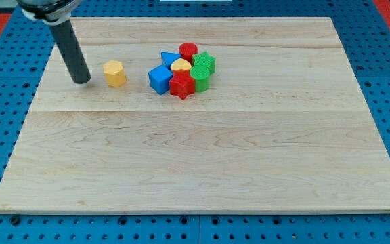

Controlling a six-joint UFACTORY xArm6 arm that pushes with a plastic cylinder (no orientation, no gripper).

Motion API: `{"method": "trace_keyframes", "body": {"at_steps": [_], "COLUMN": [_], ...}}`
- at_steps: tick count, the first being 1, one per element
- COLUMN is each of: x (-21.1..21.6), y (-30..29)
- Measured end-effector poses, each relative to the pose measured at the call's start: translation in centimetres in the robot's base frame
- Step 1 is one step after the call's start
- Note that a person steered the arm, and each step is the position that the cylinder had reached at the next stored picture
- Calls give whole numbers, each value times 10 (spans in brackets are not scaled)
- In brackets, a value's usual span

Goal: Group up all the blocks at center of the board

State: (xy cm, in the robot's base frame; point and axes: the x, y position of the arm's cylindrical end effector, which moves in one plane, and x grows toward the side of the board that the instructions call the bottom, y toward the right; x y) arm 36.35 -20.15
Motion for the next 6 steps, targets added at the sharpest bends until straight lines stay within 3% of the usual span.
{"method": "trace_keyframes", "body": {"at_steps": [1,4,5,6], "x": [-1,-1,-1,29], "y": [56,92,67,32]}}
